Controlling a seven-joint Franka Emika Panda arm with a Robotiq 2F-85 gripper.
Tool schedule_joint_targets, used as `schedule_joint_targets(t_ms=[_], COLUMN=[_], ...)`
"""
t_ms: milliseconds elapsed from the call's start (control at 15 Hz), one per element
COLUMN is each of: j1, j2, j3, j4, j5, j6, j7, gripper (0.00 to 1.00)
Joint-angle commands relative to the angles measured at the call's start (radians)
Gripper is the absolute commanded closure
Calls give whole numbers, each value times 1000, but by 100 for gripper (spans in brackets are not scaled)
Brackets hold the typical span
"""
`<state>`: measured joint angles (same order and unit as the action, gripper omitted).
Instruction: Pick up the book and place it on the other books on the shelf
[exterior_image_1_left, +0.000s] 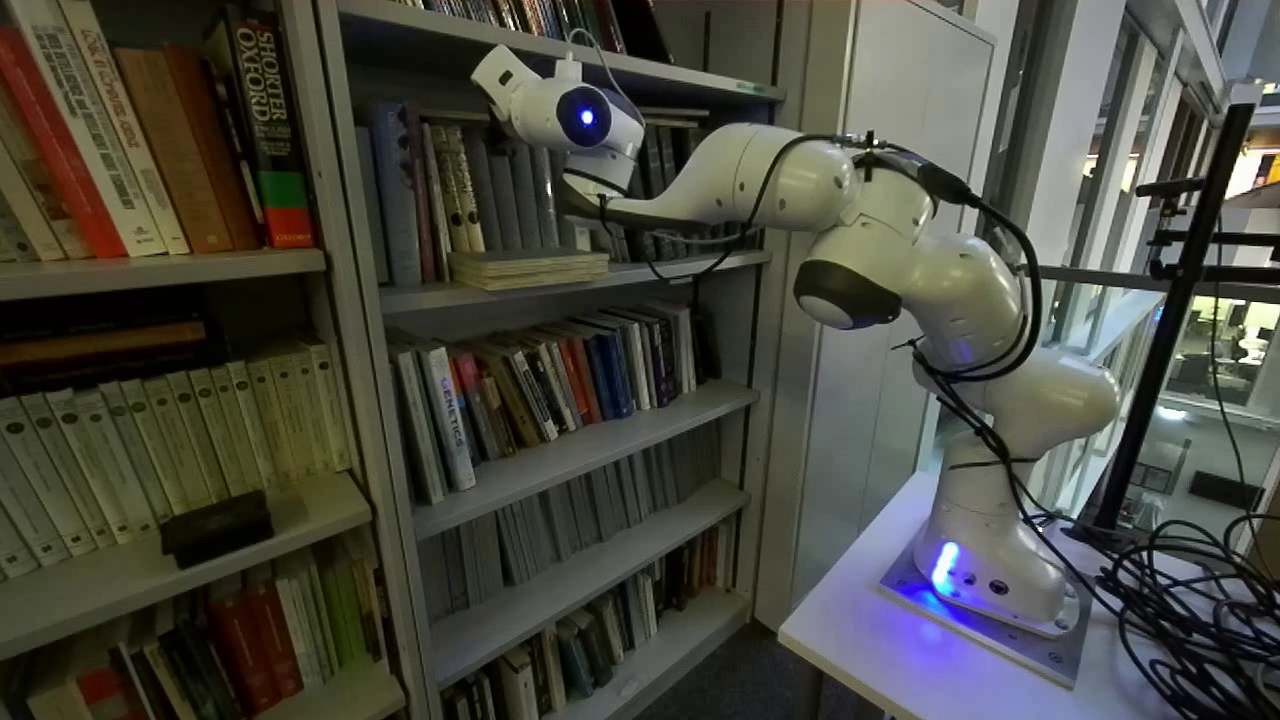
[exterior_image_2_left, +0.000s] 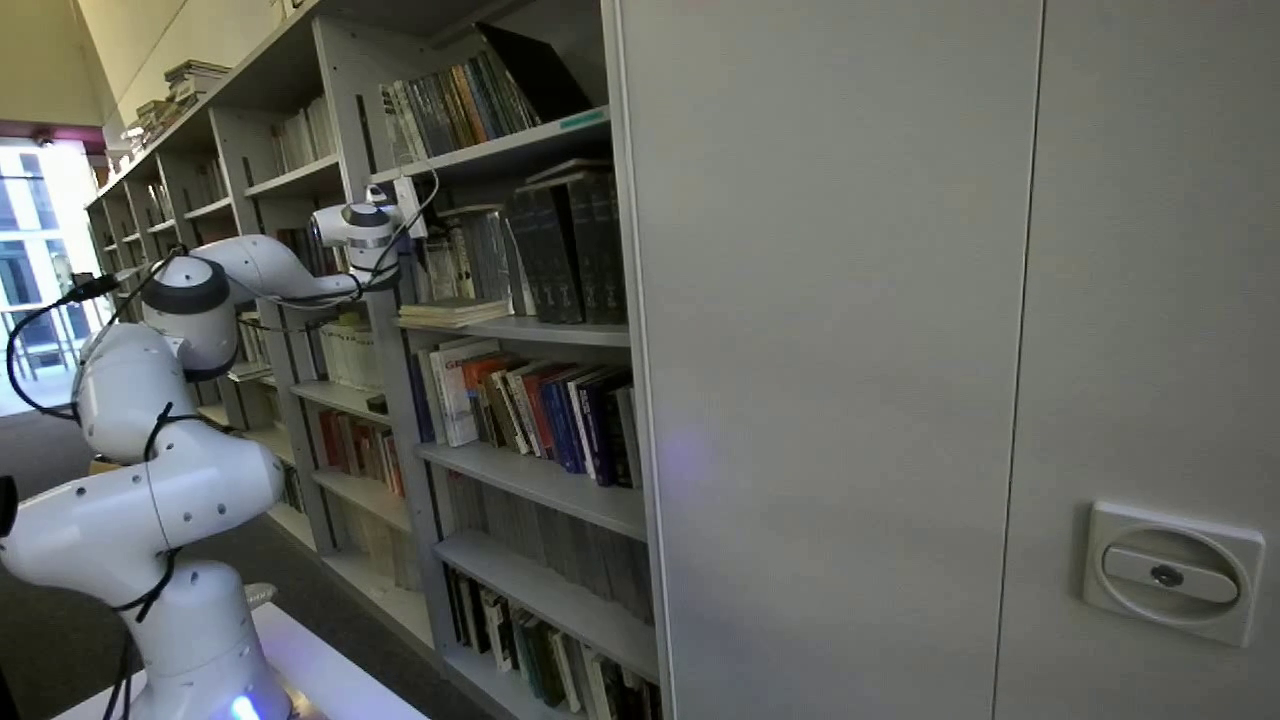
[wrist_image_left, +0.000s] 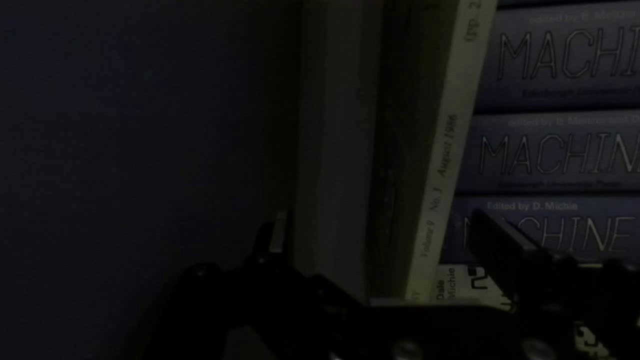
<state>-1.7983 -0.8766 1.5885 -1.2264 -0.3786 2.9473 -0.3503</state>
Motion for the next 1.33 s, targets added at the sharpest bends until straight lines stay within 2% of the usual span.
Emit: schedule_joint_targets(t_ms=[0, 67, 133, 667, 800, 1133, 1267], j1=[43, 59, 70, 174, 204, 269, 289], j2=[33, 36, 36, 44, 48, 49, 48], j3=[-18, -29, -38, -107, -122, -156, -170], j4=[-41, -56, -65, -160, -193, -270, -293], j5=[3, -15, -17, -13, -18, -22, -26], j6=[32, 38, 40, 53, 58, 62, 60], j7=[-30, -15, -14, -12, -12, -2, -1], gripper=[15, 22, 19, 22, 29, 34, 41])
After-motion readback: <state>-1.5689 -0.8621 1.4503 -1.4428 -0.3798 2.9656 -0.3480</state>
